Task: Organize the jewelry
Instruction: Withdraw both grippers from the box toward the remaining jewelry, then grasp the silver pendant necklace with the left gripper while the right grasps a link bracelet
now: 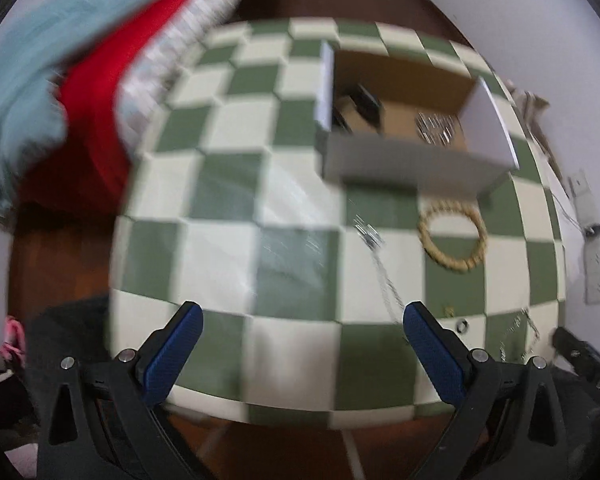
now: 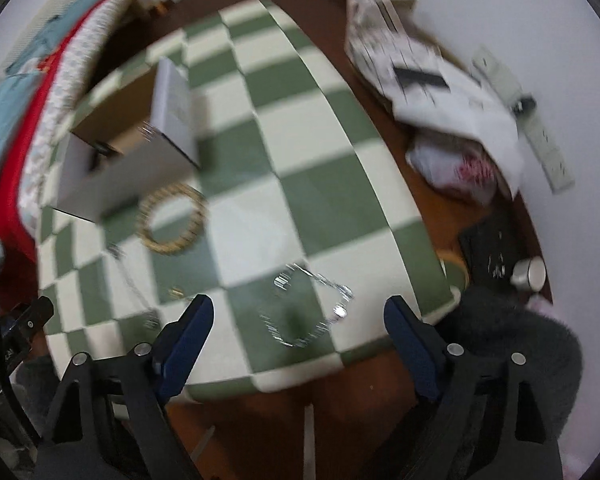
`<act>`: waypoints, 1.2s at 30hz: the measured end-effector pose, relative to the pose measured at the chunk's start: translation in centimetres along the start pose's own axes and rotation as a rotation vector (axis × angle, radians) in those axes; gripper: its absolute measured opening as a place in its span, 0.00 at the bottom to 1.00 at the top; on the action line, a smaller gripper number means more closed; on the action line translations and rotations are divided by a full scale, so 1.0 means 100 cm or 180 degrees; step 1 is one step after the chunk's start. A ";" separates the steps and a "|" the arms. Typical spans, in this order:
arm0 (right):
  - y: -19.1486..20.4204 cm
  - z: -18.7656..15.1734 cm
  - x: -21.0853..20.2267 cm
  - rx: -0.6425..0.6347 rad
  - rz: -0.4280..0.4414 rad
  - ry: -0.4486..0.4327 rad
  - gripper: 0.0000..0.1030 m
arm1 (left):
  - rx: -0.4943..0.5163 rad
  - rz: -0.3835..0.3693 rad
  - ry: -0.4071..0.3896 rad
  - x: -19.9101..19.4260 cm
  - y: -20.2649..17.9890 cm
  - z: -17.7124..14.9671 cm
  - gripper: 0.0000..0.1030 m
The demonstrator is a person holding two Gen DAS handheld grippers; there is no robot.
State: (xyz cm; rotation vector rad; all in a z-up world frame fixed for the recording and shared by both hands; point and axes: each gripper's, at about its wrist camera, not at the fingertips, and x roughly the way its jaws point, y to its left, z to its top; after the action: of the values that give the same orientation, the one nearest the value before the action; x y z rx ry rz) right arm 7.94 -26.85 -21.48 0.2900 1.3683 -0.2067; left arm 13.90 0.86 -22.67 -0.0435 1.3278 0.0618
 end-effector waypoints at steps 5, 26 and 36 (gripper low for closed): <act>-0.023 -0.006 0.042 0.0156 -0.0076 0.0252 0.74 | 0.0164 0.0020 0.0227 0.034 -0.028 -0.003 0.81; -0.013 -0.010 0.062 -0.0061 -0.0348 0.0230 0.61 | 0.0753 0.0072 0.0259 0.045 -0.083 -0.053 0.49; -0.011 -0.007 0.058 -0.0135 -0.0342 0.0131 0.28 | 0.0862 0.0036 0.0217 0.040 -0.105 -0.060 0.04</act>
State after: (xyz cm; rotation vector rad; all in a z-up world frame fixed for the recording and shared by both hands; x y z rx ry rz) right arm 8.06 -27.56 -27.38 0.1864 1.4285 -0.2619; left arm 9.81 -9.95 -28.05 0.1930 1.3944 -0.1112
